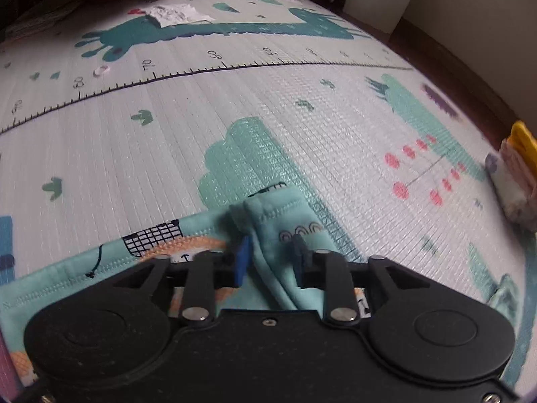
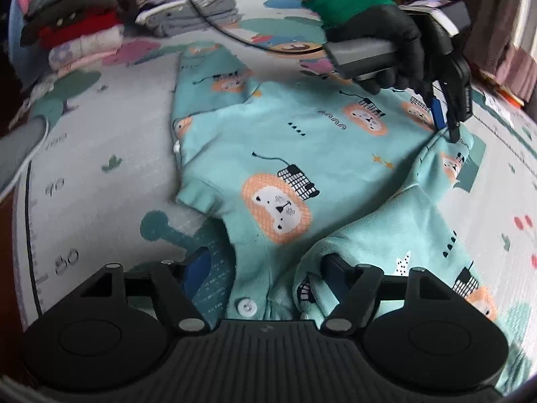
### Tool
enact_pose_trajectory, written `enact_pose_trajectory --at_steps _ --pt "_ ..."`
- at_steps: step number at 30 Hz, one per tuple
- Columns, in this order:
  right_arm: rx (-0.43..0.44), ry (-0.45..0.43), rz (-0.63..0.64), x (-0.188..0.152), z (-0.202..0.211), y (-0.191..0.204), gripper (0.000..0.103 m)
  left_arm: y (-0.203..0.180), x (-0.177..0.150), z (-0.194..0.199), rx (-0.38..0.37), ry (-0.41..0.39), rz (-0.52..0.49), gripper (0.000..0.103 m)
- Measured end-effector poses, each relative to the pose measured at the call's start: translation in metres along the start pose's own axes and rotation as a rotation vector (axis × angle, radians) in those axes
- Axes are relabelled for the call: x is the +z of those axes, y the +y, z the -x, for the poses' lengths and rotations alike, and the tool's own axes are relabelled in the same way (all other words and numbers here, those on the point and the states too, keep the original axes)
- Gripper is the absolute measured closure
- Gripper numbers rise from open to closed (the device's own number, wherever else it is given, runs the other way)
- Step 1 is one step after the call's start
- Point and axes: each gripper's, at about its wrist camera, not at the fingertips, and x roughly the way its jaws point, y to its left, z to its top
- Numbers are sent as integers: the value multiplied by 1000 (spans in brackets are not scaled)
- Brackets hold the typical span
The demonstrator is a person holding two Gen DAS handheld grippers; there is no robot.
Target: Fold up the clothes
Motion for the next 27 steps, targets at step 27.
enact_pose_trajectory --at_steps 27 --pt "-45 16 116 4 -14 22 22 -39 -1 21 186 -170 -237 85"
